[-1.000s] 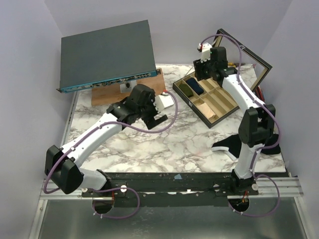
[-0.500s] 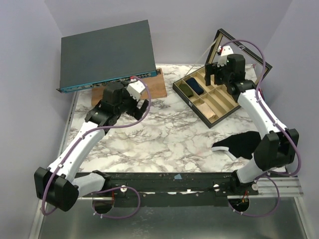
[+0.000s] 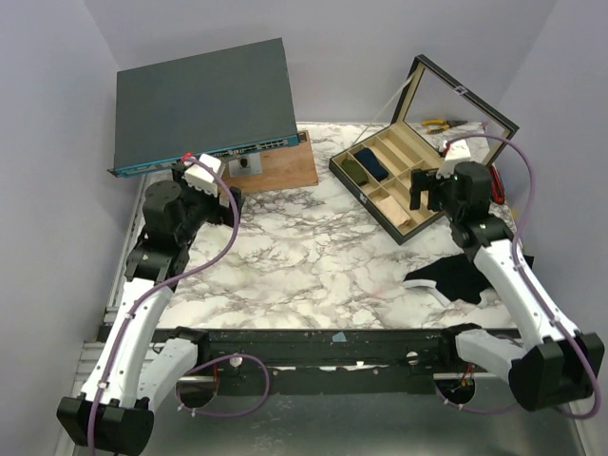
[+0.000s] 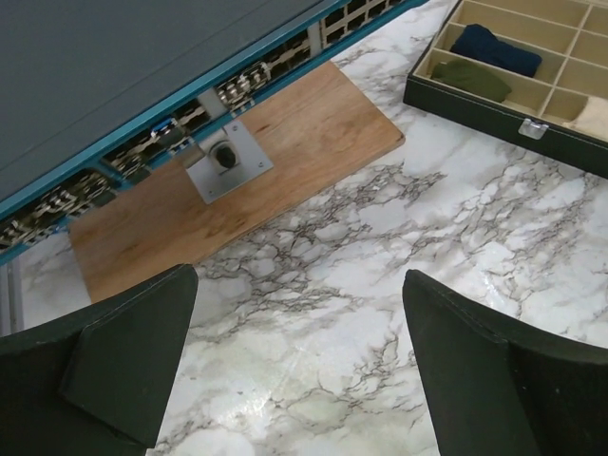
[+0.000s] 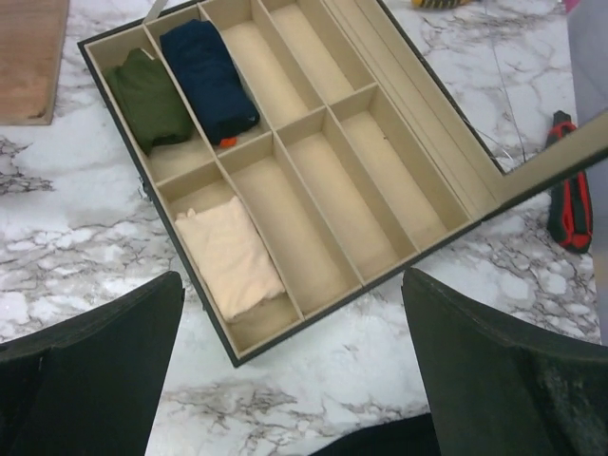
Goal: Roll the underwear
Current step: Reset both arms
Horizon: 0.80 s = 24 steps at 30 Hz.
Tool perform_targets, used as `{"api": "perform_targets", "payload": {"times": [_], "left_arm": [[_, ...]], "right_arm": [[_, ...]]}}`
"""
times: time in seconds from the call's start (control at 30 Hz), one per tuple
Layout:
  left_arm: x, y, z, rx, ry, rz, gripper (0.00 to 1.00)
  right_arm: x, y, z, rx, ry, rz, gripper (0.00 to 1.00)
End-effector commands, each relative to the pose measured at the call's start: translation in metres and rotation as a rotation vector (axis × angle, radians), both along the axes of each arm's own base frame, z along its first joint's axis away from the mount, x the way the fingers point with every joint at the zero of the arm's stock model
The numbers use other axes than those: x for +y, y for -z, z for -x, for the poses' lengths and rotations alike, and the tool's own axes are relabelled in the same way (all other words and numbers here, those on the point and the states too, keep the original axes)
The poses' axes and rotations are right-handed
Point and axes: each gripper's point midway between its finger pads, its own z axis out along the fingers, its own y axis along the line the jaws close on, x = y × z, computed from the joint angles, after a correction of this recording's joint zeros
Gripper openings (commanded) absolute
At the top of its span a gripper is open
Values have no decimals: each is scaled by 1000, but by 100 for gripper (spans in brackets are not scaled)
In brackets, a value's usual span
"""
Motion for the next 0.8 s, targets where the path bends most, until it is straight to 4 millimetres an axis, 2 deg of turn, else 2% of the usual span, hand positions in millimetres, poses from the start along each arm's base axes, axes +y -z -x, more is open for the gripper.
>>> {"api": "perform_targets", "payload": {"times": [0.0,0.23,0.4,0.57,0.77], "left_arm": [[24,-7,7,-38,-97,17,99],[42,-10,16,-82,-168,20,99],[51,-2,12,-113,-197,19,99],[54,1,9,-112,-208,13,99],[57,9,7,-89,-216,12,99]], "right_arm": [[-7,-14,19,-118,8,-12,100],[-17,5,43,-139,27,11,100],[-17,-9,48,-184,16,13,100],[-14,-12,52,-190,-16,24,100],[-8,-6,53,-174,-53,24,100]]}}
